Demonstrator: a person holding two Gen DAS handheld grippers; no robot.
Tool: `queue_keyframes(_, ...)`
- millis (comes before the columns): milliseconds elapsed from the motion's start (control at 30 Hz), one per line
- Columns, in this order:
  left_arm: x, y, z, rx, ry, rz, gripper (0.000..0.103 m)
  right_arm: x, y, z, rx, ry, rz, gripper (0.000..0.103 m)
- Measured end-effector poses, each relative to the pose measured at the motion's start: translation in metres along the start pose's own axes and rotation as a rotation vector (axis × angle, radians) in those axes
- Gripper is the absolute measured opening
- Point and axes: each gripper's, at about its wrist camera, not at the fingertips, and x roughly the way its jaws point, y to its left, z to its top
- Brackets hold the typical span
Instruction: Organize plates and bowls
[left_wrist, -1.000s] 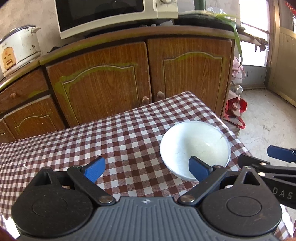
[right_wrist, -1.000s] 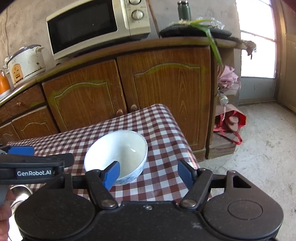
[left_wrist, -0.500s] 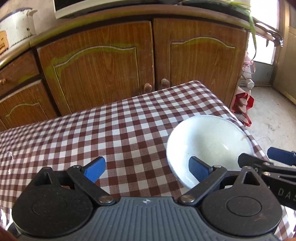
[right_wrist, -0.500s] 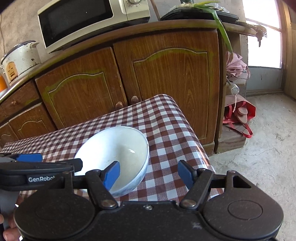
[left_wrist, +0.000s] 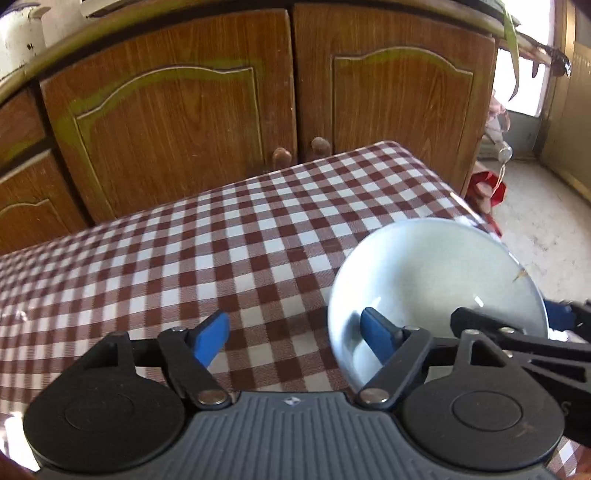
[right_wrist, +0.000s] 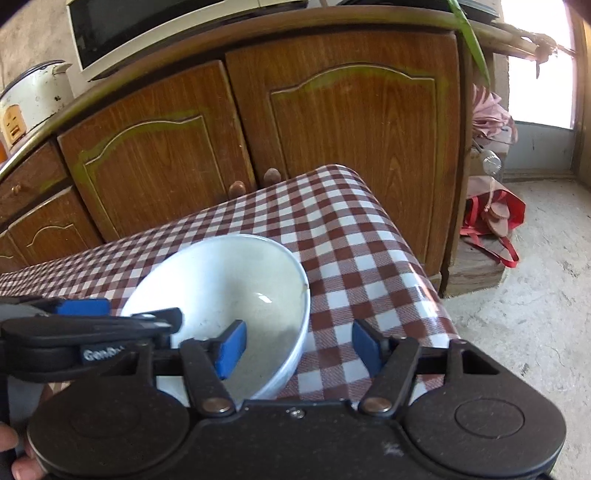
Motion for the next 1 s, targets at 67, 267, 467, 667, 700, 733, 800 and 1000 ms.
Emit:
queue_keyframes(67,0.003,0.002,0.000,-0.015,-0.004,-0.027,0.080,0.006,-0.001,0.000,0.009,0.010,0.006,0.059)
queue_keyframes(267,0.004,-0.004,-0.001,-0.014,-0.004,-0.142,0.043,0.011,0.002,-0.001,0.041,-0.008,0.045,0.031)
queue_keyframes(467,0.002,-0.010,0.000,0.019,-0.007,-0.152,0.031,0.010,0.001,0.001,0.091,-0.027,0.038,0.026)
queue_keyframes(667,0.000,-0.007,-0.002,0.014,0.005,-0.153,0.029,0.006,0.003,-0.003,0.095,-0.033,0.033,0.026)
queue_keyframes(700,0.000,-0.007,-0.002,0.015,0.003,-0.152,0.029,0.006,0.004,-0.003,0.093,-0.033,0.034,0.026)
queue_keyframes(733,-0.004,-0.005,-0.004,0.012,-0.001,-0.150,0.029,0.006,0.004,-0.003,0.093,-0.034,0.035,0.026)
queue_keyframes(800,-0.006,-0.003,-0.004,0.006,-0.007,-0.146,0.029,0.006,0.006,-0.003,0.094,-0.039,0.037,0.026)
queue_keyframes(1000,-0.015,0.003,0.001,-0.004,-0.031,-0.136,0.028,0.000,0.014,0.001,0.087,-0.058,0.046,0.026)
